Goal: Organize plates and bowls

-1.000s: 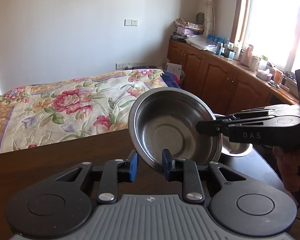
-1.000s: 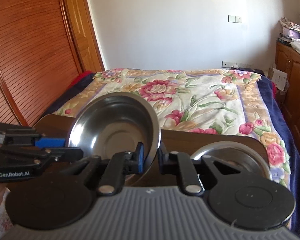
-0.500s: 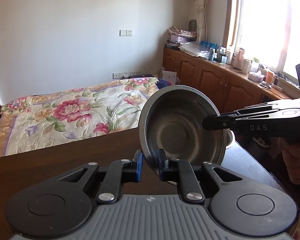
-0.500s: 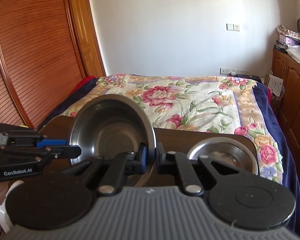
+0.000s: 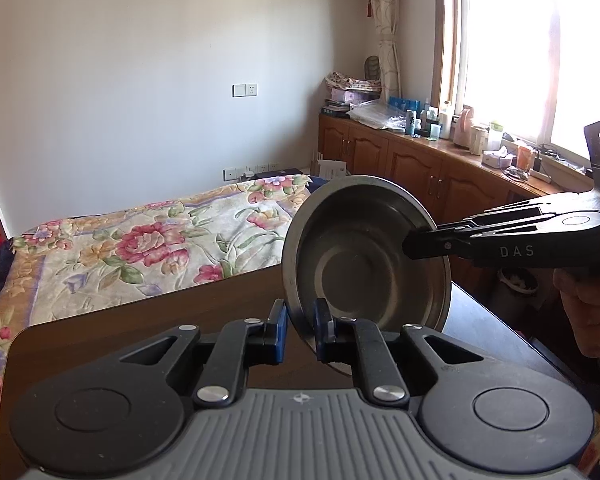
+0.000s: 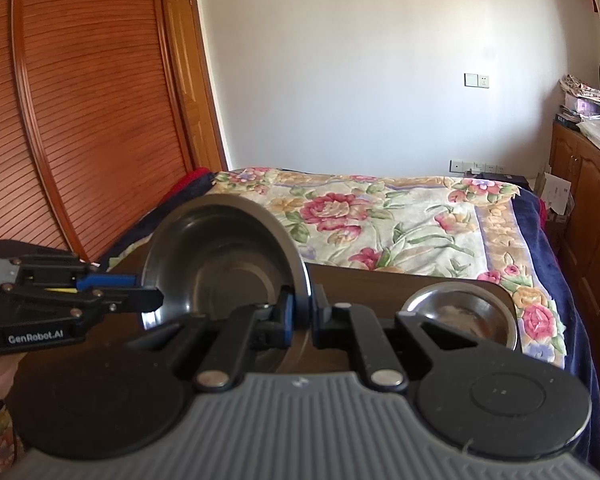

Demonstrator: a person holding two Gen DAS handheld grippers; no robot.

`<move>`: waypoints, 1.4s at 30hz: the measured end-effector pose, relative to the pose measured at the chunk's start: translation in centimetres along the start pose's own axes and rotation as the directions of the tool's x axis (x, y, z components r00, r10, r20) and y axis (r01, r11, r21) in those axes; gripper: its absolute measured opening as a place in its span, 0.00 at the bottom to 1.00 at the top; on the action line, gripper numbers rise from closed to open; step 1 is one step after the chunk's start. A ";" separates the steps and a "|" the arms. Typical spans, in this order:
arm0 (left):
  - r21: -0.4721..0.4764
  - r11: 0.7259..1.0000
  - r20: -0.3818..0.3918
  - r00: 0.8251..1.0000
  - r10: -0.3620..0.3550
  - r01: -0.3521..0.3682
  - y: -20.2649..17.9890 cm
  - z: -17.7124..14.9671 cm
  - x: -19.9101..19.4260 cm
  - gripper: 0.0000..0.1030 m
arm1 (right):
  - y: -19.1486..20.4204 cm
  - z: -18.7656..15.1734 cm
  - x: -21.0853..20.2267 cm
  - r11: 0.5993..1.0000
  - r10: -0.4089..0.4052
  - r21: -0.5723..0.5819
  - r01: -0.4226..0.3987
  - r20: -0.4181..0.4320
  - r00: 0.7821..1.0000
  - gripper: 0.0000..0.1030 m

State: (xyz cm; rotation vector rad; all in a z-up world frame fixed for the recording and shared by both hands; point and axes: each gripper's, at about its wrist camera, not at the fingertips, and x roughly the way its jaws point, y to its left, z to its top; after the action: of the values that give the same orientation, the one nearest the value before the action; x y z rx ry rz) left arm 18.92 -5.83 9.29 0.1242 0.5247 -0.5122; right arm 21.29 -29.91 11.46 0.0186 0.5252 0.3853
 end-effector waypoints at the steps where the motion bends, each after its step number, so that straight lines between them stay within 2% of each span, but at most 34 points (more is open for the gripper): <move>1: 0.003 1.000 0.000 1.000 -0.001 0.001 0.0 -0.1 -0.3 0.14 | 0.1 -0.1 -0.2 1.000 0.002 -0.002 -0.002 0.000 1.000 0.10; 11: 0.009 1.000 0.010 1.000 -0.016 0.016 -1.5 -1.8 -2.7 0.13 | 1.2 -1.8 -2.8 1.000 -0.003 -0.014 0.003 -0.001 1.000 0.10; 29: -0.038 0.997 -0.046 0.997 -0.065 0.063 -4.3 -8.4 -5.4 0.13 | 3.3 -7.2 -5.7 0.998 -0.024 -0.051 0.022 -0.049 0.998 0.10; 36: -0.061 0.996 -0.096 0.993 -0.073 0.067 -5.1 -10.9 -5.2 0.13 | 3.6 -10.0 -5.7 0.998 -0.025 -0.057 0.021 -0.073 0.997 0.10; 42: -0.061 0.996 -0.121 0.990 -0.075 0.068 -5.5 -11.8 -4.5 0.13 | 3.5 -10.6 -5.6 0.999 -0.029 -0.045 0.026 -0.075 0.997 0.10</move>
State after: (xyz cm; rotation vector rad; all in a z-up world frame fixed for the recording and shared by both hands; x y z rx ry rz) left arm 7.62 -5.79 1.49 0.0832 0.6661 -0.5616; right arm 10.37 -29.59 5.41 -0.0461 0.5904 0.3717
